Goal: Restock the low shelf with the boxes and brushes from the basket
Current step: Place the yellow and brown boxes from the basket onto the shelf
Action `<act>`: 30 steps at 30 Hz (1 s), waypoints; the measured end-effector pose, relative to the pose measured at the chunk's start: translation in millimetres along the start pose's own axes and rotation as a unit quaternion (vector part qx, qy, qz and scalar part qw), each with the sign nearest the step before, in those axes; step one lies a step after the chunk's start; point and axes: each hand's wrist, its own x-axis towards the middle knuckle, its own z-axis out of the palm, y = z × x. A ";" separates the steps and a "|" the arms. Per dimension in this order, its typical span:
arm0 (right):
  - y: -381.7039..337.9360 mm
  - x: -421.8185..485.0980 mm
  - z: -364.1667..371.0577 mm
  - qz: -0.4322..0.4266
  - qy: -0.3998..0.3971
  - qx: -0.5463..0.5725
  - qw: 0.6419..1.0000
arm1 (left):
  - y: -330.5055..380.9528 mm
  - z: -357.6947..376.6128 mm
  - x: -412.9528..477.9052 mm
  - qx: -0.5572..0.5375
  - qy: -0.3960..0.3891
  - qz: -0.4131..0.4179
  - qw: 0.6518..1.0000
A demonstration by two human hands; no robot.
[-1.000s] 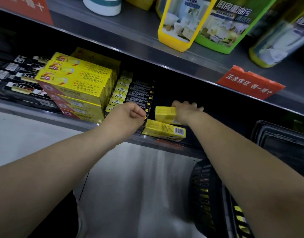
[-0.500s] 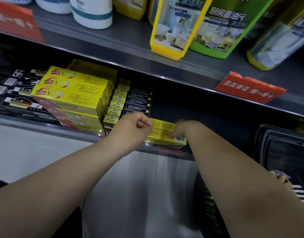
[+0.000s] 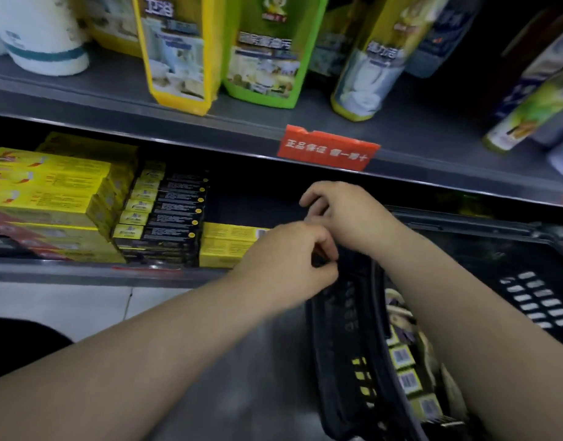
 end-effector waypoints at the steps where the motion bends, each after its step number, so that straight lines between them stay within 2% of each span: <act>1: 16.6 -21.4 -5.6 -0.008 0.047 -0.015 0.999 | 8.5 9.9 0.1 0.031 -0.001 0.028 0.999; 3: 48.5 -58.3 -11.0 -0.003 0.110 -0.039 0.993 | 21.0 28.1 0.1 0.062 -0.012 0.073 0.995; 6: 100.8 -100.9 -5.0 0.032 0.107 -0.001 0.994 | 32.3 50.6 0.1 0.093 -0.056 0.147 0.983; 7: 119.3 -111.1 2.9 0.052 0.078 0.001 0.996 | 34.6 57.1 -0.3 0.106 -0.078 0.169 0.977; 9: 157.0 -125.4 27.2 0.088 -0.032 -0.044 0.995 | 37.5 69.2 -0.8 0.145 -0.116 0.213 0.959; 11: 189.0 -132.9 58.4 0.116 -0.156 -0.081 0.978 | 38.9 78.6 -0.6 0.179 -0.146 0.238 0.943; 13: 211.5 -135.6 88.9 0.146 -0.234 -0.096 0.957 | 39.7 84.3 0.7 0.188 -0.165 0.231 0.940; 17: 225.7 -120.4 127.9 0.128 -0.242 -0.135 0.952 | 39.1 88.4 4.9 0.188 -0.173 0.216 0.942; 20: 225.9 -110.9 146.2 0.086 -0.291 -0.151 0.941 | 37.5 89.1 5.4 0.180 -0.168 0.207 0.947; 22: 225.7 -110.0 152.8 0.066 -0.322 -0.201 0.923 | 37.4 89.2 4.1 0.183 -0.169 0.207 0.946; 24: 224.1 -111.3 153.4 0.043 -0.322 -0.253 0.911 | 37.4 89.5 3.6 0.191 -0.171 0.209 0.944; 27: 217.3 -114.2 141.9 0.022 -0.288 -0.276 0.917 | 36.9 91.3 2.9 0.202 -0.172 0.204 0.942; 30: 211.9 -121.1 109.7 -0.011 -0.187 -0.276 0.943 | 40.7 95.1 0.6 0.179 -0.158 0.174 0.955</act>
